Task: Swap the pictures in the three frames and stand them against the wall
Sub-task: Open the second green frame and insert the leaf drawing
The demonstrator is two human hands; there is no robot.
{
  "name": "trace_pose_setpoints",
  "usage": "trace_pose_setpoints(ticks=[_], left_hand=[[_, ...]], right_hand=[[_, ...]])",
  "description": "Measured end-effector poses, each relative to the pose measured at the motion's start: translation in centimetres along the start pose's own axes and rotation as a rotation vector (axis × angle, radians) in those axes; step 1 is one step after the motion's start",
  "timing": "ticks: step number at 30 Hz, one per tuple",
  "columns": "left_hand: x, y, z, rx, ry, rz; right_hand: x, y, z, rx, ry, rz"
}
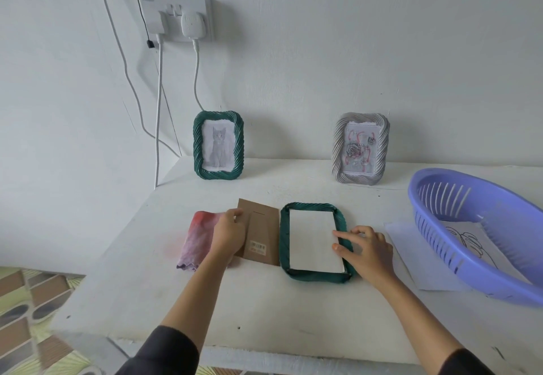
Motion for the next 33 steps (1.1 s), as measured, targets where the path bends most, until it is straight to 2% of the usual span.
trace_pose_setpoints(ticks=[6,13,18,23,29,33], left_hand=[[0.5,0.3,-0.7,-0.364,0.01,-0.006],[0.8,0.6,-1.5,-0.57,0.046,0.018],[1.4,1.3,-2.4,-0.633,0.018,0.031],[2.2,2.8,-5.4,-0.501,-0.046,-0.182],[2.9,2.1,-8.3,-0.75,-0.075,-0.195],[2.8,1.9,-8.4,-0.719,-0.079,-0.206]], right_hand=[[0.0,0.1,-0.1,-0.003,0.002,0.003],[0.1,0.0,0.0,-0.012,-0.005,0.007],[0.2,-0.1,0.0,-0.015,-0.011,0.013],[0.2,-0.2,0.1,-0.013,-0.008,0.015],[0.2,-0.2,0.0,0.0,0.007,0.026],[0.2,-0.2,0.1,0.021,0.008,0.027]])
Point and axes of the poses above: each hand's wrist, its own x-axis away from the middle knuckle, its own z-axis out of the back of the hand, y = z × x, the point moved 4 cm from there along -x, towards the middle knuckle, and after that the axes turned 10 degrees about -y, right-handed, at the moved point
